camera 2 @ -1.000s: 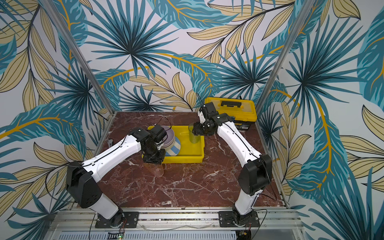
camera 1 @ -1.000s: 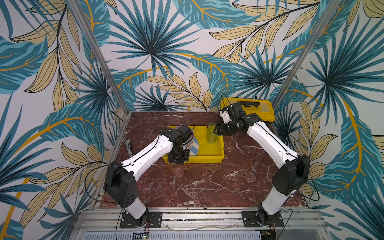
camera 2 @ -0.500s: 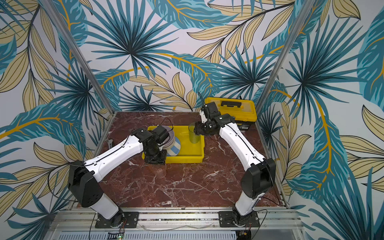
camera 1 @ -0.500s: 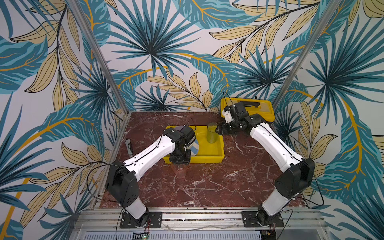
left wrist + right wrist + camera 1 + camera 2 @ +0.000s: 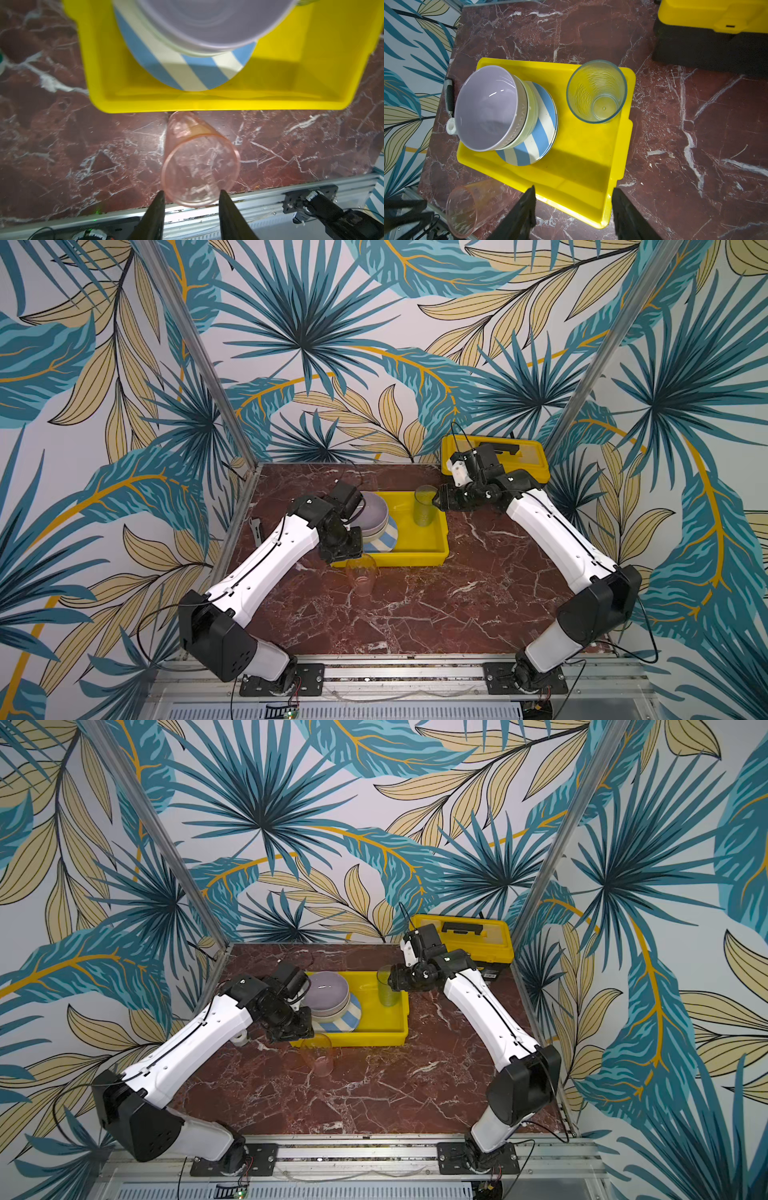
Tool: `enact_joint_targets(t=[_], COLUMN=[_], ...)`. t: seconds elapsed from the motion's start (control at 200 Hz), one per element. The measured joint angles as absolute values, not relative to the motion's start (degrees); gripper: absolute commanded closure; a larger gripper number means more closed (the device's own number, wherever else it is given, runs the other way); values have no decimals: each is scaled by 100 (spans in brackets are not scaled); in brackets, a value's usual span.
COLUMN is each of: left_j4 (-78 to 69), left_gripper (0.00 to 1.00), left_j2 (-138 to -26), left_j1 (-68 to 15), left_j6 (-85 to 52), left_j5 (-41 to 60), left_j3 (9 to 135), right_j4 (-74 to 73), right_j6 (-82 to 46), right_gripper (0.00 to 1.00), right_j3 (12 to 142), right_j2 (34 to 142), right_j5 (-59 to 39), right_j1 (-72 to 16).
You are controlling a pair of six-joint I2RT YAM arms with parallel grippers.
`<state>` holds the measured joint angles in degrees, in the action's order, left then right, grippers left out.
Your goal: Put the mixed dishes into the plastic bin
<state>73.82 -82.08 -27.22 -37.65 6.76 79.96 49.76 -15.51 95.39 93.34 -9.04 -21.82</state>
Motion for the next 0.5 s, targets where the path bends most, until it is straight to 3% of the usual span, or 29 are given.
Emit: enact_joint_targets(t=[0.135, 0.366, 0.501], left_j4=[7435, 7262, 6982], left_gripper=[57, 60, 63], left_j2=[-7922, -7870, -7870], left_j1=[-2359, -2351, -2351], left_j6=[-3721, -3494, -3439], left_j5=[668, 895, 1096], left_j3=[7559, 7260, 7105], right_j4=[5063, 5391, 5384], right_j6=[-1417, -1223, -1310], right_gripper=[35, 35, 35], right_j3=[9550, 9671, 9664], right_j2=[9220, 9369, 9553], right_j5=[-1066, -1221, -1343], right_j1=[-2370, -3417, -3594])
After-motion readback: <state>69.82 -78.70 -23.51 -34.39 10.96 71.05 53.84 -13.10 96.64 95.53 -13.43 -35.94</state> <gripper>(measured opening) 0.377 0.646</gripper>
